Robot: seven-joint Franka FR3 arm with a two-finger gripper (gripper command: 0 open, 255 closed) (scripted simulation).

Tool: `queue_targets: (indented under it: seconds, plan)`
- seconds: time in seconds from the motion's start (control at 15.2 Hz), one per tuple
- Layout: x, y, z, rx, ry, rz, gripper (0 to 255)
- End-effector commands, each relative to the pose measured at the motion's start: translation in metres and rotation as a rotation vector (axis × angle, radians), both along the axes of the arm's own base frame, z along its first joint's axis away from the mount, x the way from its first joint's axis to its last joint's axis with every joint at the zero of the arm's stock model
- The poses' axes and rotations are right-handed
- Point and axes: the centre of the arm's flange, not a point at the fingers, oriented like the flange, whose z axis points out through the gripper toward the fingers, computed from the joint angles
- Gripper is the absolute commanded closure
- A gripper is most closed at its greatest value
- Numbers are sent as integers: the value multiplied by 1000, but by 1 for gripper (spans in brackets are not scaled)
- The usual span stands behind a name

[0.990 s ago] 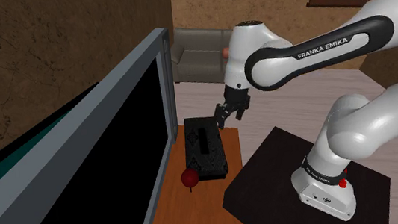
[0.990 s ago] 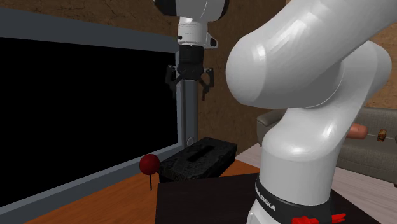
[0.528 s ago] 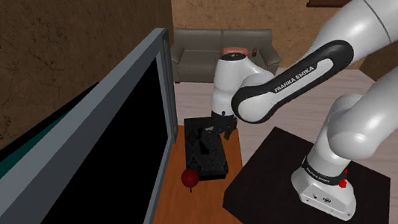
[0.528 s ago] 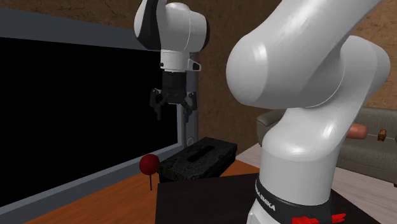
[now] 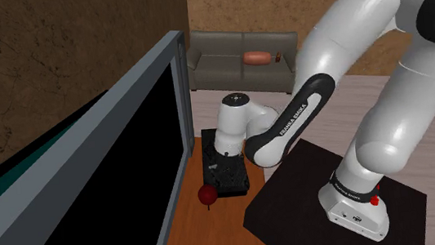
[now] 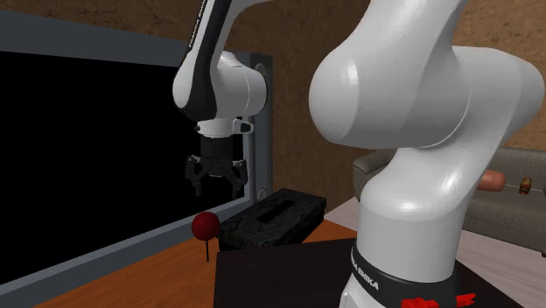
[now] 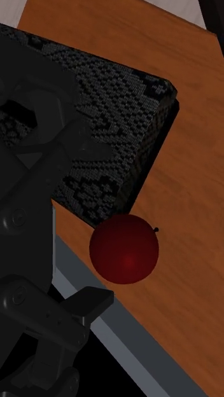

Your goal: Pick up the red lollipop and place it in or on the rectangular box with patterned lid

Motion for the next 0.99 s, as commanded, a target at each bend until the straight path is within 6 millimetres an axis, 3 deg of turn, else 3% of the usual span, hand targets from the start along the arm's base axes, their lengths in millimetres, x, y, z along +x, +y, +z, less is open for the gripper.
queue_targets:
  seconds: [0.0,0.26,0.73,0.92]
  plan:
    - [7,16,-23,3,-8,-8,0]
    - [16,41,-61,2,-19,-23,0]
    - [19,43,-98,2,-19,-23,0]
    - [20,43,-101,1,-19,-23,0]
